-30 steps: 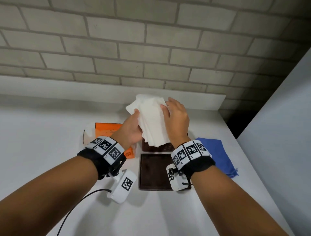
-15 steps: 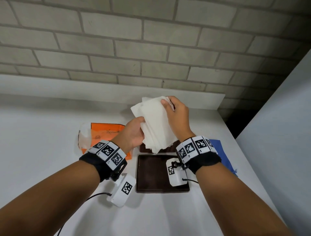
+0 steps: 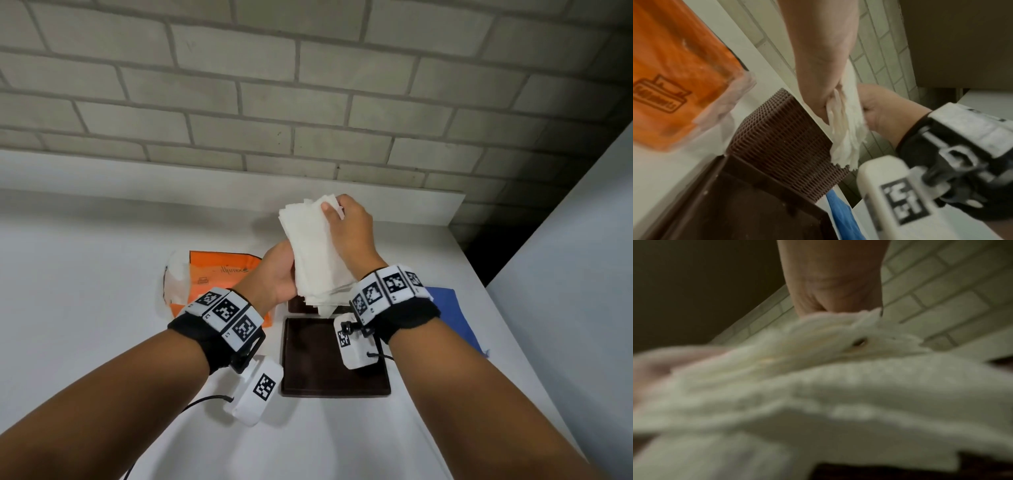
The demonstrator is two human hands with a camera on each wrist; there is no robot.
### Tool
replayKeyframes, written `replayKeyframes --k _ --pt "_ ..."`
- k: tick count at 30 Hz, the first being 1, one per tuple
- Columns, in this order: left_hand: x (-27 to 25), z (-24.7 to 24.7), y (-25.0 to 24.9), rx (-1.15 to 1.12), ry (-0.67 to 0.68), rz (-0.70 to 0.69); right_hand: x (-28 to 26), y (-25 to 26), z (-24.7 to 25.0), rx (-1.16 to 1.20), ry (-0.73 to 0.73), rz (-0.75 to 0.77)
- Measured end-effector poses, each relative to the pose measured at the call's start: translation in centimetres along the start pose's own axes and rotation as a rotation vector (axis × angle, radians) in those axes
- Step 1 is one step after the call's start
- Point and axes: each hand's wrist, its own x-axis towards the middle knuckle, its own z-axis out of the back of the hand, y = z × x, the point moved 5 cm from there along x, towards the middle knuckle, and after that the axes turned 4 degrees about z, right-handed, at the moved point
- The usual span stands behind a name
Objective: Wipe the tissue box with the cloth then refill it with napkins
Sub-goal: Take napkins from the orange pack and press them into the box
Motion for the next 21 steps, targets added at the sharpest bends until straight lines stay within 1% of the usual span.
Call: replayKeyframes --k 3,6,10,12,15,17,18,21 --pt "-0.1 -0.1 -0.1 -0.027 0.006 -0.002 -0.6 0.0 -0.7 -0.190 0.064 -0.022" --pt "-0.1 0.1 -0.3 -0.092 0.019 0.001 -1.1 -0.2 -1.0 -0.175 0.111 -0.086" --pt "-0.4 -0.4 -0.4 -0.173 0.102 0.006 -1.0 -0.5 -0.8 -0.099 0.163 -0.187" --pt "-0.7 -0.6 -0.4 -0.223 0.112 -0.003 -1.0 -0.1 -0.7 -0.072 0.194 -0.146" --pt "-0.7 0.0 -0.3 -0.312 0.081 -0.028 -1.0 1.2 -0.4 -0.014 0.237 -0.066" --pt "-0.5 0.6 -0.3 -0.344 0.042 -0.039 -0.8 1.9 0.3 0.094 0.230 -0.055" --pt "-0.4 0.7 -0.3 -0.350 0.032 -0.039 -0.6 2.1 0.8 0.190 0.199 -0.070" --pt "-0.2 0.4 -0.3 -0.271 0.059 -0.023 0.4 2.3 3.2 0.566 0.013 -0.201"
